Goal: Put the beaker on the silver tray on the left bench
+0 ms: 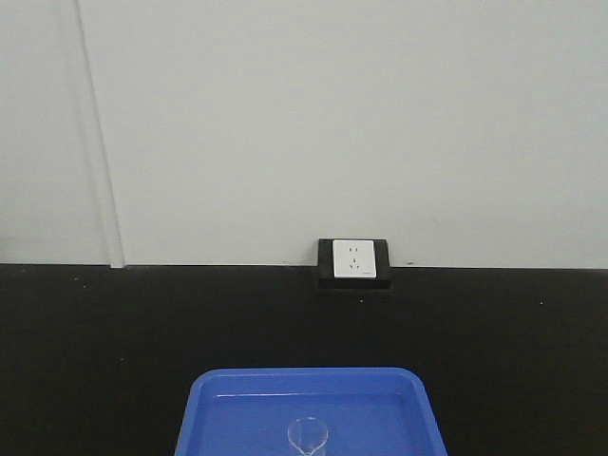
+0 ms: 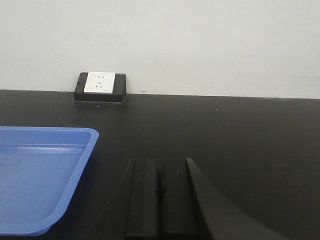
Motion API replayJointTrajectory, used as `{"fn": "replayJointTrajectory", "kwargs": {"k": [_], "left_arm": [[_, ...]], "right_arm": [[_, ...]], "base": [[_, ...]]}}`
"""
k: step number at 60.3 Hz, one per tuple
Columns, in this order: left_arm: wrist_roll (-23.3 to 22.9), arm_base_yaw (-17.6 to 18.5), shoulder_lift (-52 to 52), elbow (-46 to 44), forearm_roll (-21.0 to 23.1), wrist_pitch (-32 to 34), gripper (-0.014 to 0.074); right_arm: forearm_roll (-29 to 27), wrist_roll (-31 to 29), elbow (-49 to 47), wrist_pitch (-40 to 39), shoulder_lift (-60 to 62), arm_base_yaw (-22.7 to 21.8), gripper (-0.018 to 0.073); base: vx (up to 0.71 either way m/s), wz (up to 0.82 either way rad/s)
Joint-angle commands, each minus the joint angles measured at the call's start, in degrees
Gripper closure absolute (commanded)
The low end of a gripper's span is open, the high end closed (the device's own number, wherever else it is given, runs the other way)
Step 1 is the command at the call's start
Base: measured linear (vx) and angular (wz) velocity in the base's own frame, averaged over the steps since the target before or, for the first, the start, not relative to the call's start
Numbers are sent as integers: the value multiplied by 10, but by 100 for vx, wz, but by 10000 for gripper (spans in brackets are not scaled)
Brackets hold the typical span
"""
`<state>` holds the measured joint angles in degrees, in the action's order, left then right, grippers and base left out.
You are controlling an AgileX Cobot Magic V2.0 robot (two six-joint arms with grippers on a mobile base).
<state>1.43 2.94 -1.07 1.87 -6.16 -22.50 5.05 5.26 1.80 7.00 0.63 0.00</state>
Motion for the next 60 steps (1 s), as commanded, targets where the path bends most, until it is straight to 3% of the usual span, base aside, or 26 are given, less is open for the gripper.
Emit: {"fn": "replayJointTrajectory", "kwargs": {"k": [1, 6, 17, 28, 42, 60], "left_arm": [[-1, 4, -4, 11, 0, 47, 595], [-1, 4, -4, 11, 0, 47, 595], [-1, 4, -4, 11, 0, 47, 595], [-1, 4, -4, 11, 0, 47, 595], [-1, 4, -4, 11, 0, 47, 595], [-1, 4, -4, 11, 0, 47, 595]], "right_arm": [[6, -5, 3, -49, 6, -4, 571], [6, -5, 3, -79, 6, -4, 571], [3, -3, -14, -258, 6, -4, 571], [-9, -15, -152, -187, -66, -4, 571], [4, -43, -335, -167, -324, -4, 571], [2, -17, -385, -186, -492, -4, 571]], "base": [[0, 0], [0, 0], [0, 0], [0, 0], [0, 0], [0, 0]]}}
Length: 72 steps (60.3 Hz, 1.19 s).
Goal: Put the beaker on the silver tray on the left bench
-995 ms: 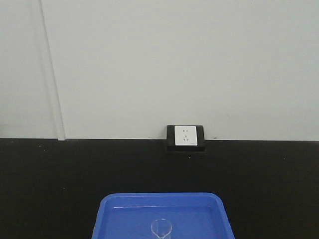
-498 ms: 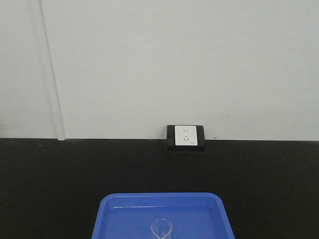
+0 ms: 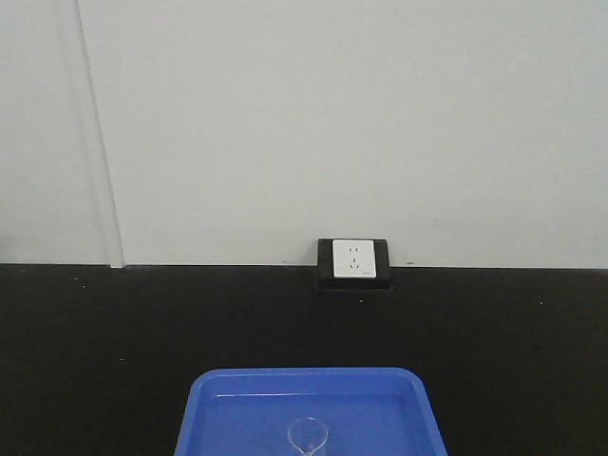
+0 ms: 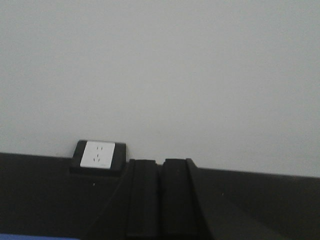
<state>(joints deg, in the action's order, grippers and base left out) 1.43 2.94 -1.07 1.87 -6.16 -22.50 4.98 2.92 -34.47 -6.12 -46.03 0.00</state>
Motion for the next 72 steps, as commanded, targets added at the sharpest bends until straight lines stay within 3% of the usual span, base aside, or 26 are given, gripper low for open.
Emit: {"fn": "replayJointTrajectory", "kwargs": {"k": [1, 11, 20, 27, 42, 57, 72], "left_arm": [[-1, 4, -4, 11, 0, 47, 595], [-1, 4, -4, 11, 0, 47, 595], [-1, 4, -4, 11, 0, 47, 595], [-1, 4, -4, 11, 0, 47, 595], [-1, 4, -4, 11, 0, 47, 595], [-1, 4, -4, 11, 0, 47, 595], [-1, 4, -4, 11, 0, 47, 595]], "right_arm": [[3, 6, -23, -57, -30, -4, 570], [3, 6, -23, -57, -56, -4, 549], [3, 6, -23, -48, -57, -4, 459], [3, 6, -23, -48, -57, -4, 316], [3, 6, -23, -85, -81, -4, -166], [-6, 31, -23, -96, -118, 18, -155], [0, 32, -22, -120, -271, 149, -88]], "base": [[0, 0], [0, 0], [0, 0], [0, 0], [0, 0], [0, 0], [0, 0]]}}
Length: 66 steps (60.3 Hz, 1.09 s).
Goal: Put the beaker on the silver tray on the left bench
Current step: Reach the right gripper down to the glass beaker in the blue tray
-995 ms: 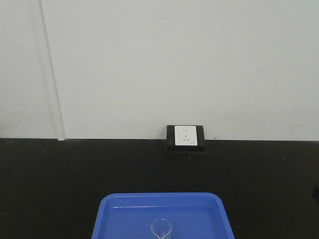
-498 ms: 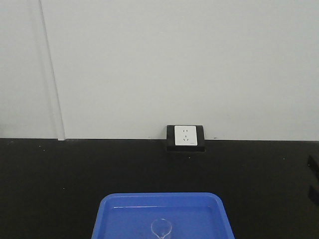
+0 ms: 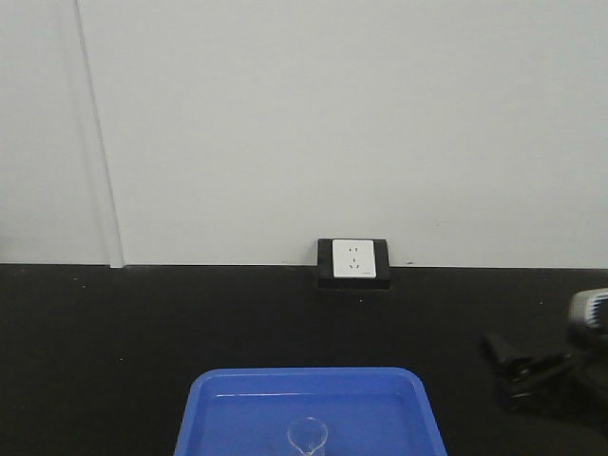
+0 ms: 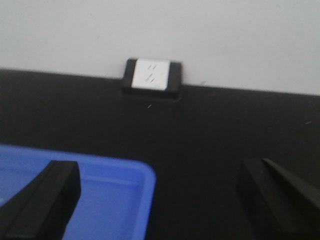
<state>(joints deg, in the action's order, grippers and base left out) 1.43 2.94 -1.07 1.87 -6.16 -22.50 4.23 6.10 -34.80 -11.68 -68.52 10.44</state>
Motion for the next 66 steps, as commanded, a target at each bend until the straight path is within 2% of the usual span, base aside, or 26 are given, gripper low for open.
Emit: {"fn": "replayJointTrajectory", "kwargs": {"k": [1, 13, 24, 60, 66], "left_arm": [[-1, 4, -4, 11, 0, 47, 595], [-1, 4, -4, 11, 0, 47, 595], [-1, 4, -4, 11, 0, 47, 595], [-1, 4, -4, 11, 0, 47, 595], [-1, 4, -4, 11, 0, 47, 595]], "right_arm": [[8, 0, -19, -69, -56, 54, -83], [7, 4, -18, -194, -204, 160, -30], [7, 15, -18, -268, -303, 208, -26], [0, 21, -23, -495, -455, 217, -26], [0, 21, -46, -500, -479, 217, -26]], "base": [[0, 0], [0, 0], [0, 0], [0, 0], [0, 0]]}}
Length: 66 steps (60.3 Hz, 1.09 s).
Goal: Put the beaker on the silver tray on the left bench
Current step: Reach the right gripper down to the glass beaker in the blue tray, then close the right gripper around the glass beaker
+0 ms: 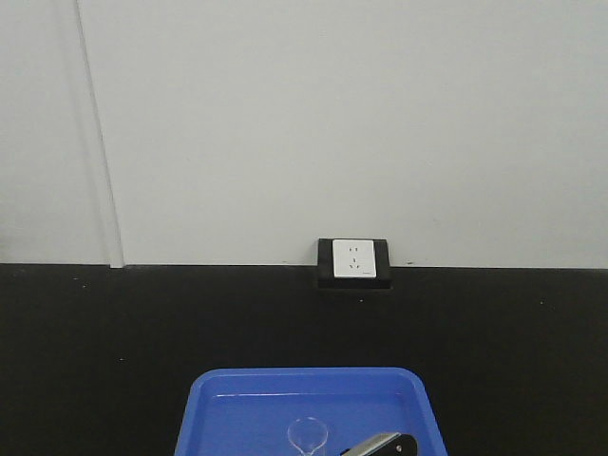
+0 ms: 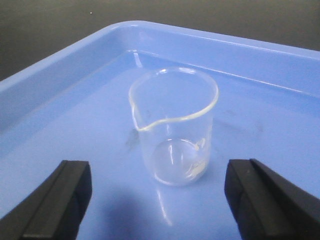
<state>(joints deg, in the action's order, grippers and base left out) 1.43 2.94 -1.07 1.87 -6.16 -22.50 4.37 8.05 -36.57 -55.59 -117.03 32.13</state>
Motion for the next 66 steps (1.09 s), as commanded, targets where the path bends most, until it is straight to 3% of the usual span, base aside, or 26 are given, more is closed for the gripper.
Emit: {"fn": "replayJointTrajectory", "kwargs": {"k": [1, 25, 31, 41, 43, 57, 66], "left_arm": [[-1, 4, -4, 11, 0, 47, 595], [-1, 4, -4, 11, 0, 47, 595], [-1, 4, -4, 11, 0, 47, 595], [-1, 4, -4, 11, 0, 47, 595], [-1, 4, -4, 11, 0, 47, 595], [-1, 4, -4, 11, 0, 47, 595], [-1, 4, -4, 11, 0, 47, 595]], "right_arm": [[-1, 1, -32, -61, 0, 0, -26], [-1, 12, -151, -16, -50, 0, 1], [-1, 12, -155, -10, -47, 0, 122], [-1, 12, -146, 25, -14, 0, 532], [-3, 13, -142, 34, -2, 0, 578], [-6, 12, -84, 126, 152, -15, 574], [-5, 7, -36, 244, 297, -33, 573]], "base": [[0, 0], [0, 0], [0, 0], [0, 0], [0, 0], [0, 0], [0, 0]]}}
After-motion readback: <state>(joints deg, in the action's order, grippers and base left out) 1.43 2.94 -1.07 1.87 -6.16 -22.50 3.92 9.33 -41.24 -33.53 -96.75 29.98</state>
